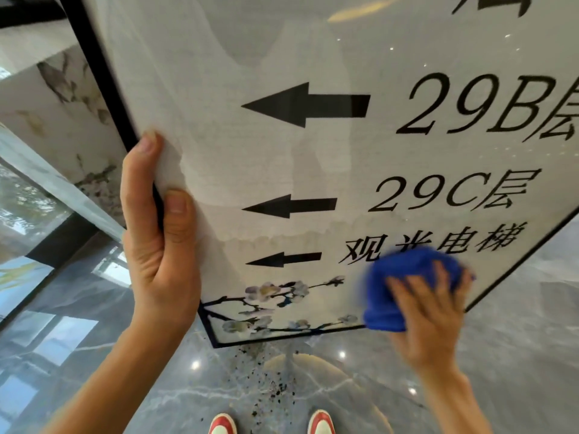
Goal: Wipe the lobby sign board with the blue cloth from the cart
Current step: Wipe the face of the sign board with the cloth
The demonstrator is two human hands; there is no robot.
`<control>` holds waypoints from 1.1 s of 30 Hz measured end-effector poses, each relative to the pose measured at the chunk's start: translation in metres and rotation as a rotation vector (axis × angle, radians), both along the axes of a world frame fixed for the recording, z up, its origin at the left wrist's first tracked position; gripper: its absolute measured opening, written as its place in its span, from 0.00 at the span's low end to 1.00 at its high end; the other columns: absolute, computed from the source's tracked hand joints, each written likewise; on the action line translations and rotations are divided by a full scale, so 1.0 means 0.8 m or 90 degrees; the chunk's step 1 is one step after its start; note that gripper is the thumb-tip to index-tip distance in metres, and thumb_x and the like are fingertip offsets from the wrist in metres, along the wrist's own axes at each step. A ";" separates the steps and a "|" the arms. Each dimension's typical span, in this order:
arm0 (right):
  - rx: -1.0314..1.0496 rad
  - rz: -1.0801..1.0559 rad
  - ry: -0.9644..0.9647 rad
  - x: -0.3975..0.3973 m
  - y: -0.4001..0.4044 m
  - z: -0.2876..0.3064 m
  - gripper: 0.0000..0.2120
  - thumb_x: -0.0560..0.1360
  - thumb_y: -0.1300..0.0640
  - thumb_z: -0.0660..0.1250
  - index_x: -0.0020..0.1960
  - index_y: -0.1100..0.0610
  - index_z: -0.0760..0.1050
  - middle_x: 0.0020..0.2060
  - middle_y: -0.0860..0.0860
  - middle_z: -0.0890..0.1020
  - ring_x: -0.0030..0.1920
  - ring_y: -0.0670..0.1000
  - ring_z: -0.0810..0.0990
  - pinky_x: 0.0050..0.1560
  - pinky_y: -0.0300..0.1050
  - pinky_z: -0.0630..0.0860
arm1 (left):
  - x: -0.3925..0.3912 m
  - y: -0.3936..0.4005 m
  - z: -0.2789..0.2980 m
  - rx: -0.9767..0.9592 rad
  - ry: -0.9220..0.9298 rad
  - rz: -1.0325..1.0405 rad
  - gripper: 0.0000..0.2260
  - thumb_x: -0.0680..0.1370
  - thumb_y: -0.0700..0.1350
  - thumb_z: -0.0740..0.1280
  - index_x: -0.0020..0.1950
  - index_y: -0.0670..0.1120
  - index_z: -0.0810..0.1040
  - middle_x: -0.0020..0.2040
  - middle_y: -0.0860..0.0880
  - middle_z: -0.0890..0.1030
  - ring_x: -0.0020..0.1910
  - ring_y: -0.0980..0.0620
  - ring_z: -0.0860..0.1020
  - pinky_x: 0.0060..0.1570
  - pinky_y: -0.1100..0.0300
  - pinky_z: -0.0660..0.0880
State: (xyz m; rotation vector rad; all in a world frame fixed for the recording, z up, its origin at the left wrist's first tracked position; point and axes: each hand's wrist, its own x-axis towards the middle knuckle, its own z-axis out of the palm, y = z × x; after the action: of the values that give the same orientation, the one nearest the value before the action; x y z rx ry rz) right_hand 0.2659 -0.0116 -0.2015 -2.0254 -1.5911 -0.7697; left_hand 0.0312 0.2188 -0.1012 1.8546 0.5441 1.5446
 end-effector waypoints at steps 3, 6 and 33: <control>0.070 -0.086 0.072 0.040 -0.020 0.005 0.18 0.83 0.51 0.52 0.68 0.57 0.69 0.70 0.55 0.69 0.76 0.64 0.60 0.77 0.71 0.47 | -0.001 -0.001 -0.001 -0.001 -0.004 0.001 0.18 0.87 0.48 0.53 0.75 0.64 0.61 0.74 0.68 0.64 0.74 0.63 0.61 0.72 0.64 0.57; 0.167 -0.131 0.202 0.040 -0.019 -0.003 0.23 0.85 0.54 0.53 0.79 0.47 0.59 0.81 0.43 0.57 0.82 0.56 0.50 0.79 0.66 0.43 | -0.004 -0.002 0.001 -0.011 0.004 0.007 0.18 0.87 0.49 0.53 0.75 0.65 0.61 0.74 0.67 0.64 0.74 0.61 0.62 0.73 0.59 0.58; -0.012 0.087 0.371 -0.314 0.106 -0.043 0.38 0.74 0.59 0.58 0.82 0.45 0.52 0.81 0.39 0.55 0.82 0.51 0.50 0.80 0.56 0.42 | -0.008 -0.004 0.002 -0.056 0.011 -0.019 0.17 0.86 0.45 0.53 0.76 0.49 0.61 0.72 0.71 0.65 0.67 0.75 0.65 0.64 0.78 0.61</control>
State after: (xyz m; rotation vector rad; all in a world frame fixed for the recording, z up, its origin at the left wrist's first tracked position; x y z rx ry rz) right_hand 0.0147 0.0731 -0.2360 -1.8911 -1.3677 -0.0904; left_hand 0.0251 0.2158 -0.0999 1.8031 0.5804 1.4630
